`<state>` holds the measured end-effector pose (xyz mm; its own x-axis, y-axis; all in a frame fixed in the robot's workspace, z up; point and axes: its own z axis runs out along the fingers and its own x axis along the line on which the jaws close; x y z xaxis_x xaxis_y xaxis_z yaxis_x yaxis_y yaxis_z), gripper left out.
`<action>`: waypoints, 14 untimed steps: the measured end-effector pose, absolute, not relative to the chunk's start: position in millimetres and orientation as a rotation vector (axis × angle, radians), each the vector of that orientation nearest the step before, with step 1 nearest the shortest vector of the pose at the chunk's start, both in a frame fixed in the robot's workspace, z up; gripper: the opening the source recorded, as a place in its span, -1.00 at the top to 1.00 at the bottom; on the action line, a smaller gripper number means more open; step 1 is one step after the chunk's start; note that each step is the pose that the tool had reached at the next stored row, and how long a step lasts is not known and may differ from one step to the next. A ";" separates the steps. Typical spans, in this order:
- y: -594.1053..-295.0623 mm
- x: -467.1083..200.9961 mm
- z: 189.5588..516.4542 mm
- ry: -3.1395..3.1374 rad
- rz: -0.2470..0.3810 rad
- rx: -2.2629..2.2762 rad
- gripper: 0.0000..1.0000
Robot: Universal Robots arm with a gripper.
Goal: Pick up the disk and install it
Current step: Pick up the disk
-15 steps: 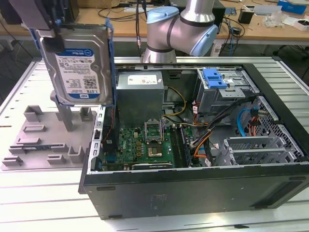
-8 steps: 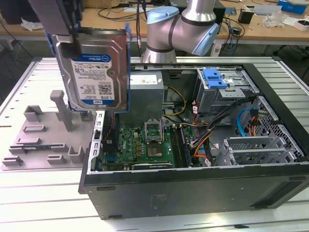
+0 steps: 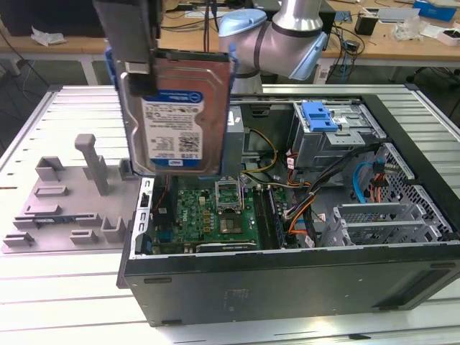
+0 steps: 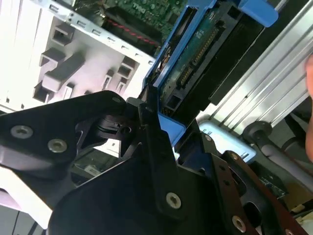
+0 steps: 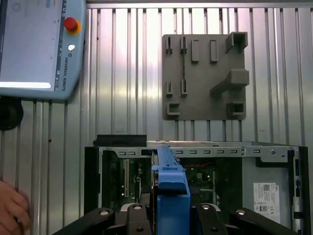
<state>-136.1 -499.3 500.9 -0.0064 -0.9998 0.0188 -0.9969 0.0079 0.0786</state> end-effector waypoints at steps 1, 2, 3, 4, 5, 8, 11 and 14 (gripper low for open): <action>-501.7 -130.6 501.0 -2.179 -0.067 2.164 0.27; -503.6 -126.0 501.1 -2.179 -0.068 2.163 0.27; -505.4 -121.1 501.2 -2.178 -0.070 2.163 0.27; -507.3 -115.9 501.3 -2.178 -0.071 2.162 0.27; -509.2 -110.6 501.4 -2.177 -0.072 2.161 0.27; -513.8 -95.9 501.6 -2.175 -0.076 2.159 0.27; -523.2 -63.2 501.7 -2.171 -0.085 2.155 0.27; -527.7 -45.8 501.7 -2.168 -0.089 2.153 0.27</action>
<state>-45.8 -527.7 501.7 -0.0059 -0.9998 0.0189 -0.9949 0.0078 0.1005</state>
